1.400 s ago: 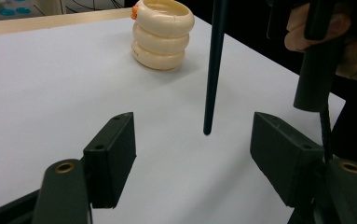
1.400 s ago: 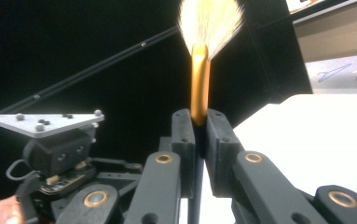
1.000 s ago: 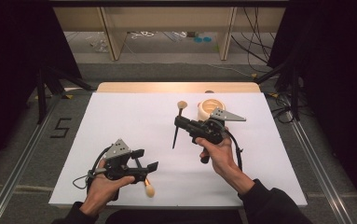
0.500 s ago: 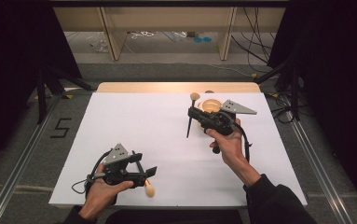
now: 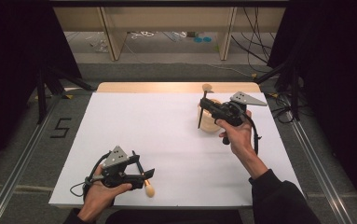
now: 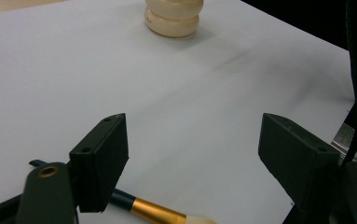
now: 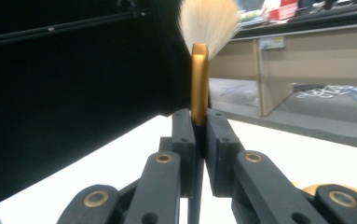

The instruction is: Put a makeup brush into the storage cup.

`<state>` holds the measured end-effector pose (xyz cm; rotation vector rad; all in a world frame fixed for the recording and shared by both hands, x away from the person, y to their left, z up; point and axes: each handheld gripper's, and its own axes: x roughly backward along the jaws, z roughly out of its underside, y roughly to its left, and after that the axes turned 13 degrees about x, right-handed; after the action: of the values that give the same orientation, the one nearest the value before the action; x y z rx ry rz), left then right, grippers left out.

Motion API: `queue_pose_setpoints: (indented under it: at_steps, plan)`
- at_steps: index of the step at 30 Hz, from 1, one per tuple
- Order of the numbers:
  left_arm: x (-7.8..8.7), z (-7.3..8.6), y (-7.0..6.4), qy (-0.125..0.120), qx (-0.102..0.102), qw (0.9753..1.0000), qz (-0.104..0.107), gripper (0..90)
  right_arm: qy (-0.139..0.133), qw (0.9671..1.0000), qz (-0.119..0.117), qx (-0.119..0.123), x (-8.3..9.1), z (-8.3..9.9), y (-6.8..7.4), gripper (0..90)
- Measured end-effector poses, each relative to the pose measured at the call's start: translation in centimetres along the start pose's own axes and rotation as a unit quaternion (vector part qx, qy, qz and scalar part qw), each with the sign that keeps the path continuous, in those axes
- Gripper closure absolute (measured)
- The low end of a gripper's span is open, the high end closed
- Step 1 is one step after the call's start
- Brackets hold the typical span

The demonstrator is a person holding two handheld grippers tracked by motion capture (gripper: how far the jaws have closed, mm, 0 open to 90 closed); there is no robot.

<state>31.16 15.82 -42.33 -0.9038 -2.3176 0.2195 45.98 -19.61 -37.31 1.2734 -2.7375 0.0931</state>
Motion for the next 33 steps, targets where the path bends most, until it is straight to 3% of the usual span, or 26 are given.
queue_pose_setpoints:
  at_steps: [23, 33]
  plan:
    - [-0.2, 0.4, 0.5, 0.014, -0.001, 0.9998, -0.012, 23.6, -0.005, 0.9971, 0.076, -0.003, 0.2, -1.3, -4.8, 83.3]
    - [-0.3, 0.4, 0.5, 0.012, -0.002, 0.9999, -0.011, 22.6, 0.001, 0.9950, 0.099, -0.005, -0.5, -0.5, -6.5, 83.3]
